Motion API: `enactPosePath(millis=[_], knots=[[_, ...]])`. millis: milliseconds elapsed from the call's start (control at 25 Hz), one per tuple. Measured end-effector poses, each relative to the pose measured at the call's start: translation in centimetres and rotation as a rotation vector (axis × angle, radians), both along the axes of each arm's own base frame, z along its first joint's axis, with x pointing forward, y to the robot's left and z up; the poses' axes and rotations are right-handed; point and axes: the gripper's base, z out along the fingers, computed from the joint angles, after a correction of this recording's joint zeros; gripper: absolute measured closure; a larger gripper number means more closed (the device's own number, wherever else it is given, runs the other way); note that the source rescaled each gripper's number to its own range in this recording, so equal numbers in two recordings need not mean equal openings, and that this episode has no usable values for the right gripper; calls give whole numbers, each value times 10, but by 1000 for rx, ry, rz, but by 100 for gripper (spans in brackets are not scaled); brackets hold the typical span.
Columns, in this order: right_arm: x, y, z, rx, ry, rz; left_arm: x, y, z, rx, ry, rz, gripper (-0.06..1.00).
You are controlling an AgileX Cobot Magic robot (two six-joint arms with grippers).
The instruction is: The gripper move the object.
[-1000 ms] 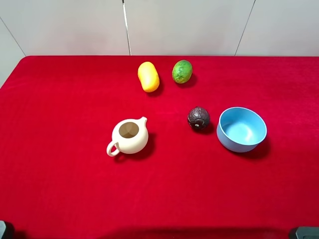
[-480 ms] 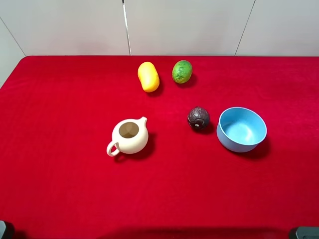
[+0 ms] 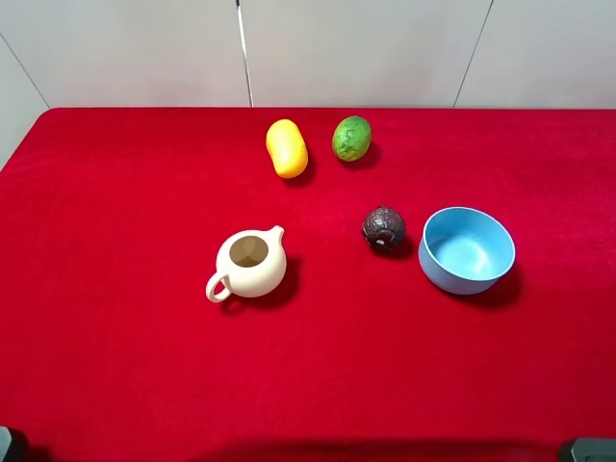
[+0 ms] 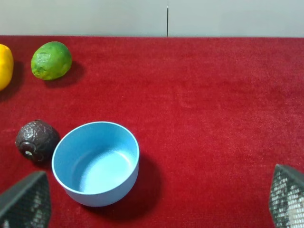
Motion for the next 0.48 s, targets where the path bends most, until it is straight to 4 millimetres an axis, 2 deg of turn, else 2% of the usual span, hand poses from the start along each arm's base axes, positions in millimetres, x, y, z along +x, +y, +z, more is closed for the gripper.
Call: enactPosePath(millis=[480], knots=[[0, 0, 0, 0, 0, 0, 0, 0, 0, 1, -3, 0, -6]])
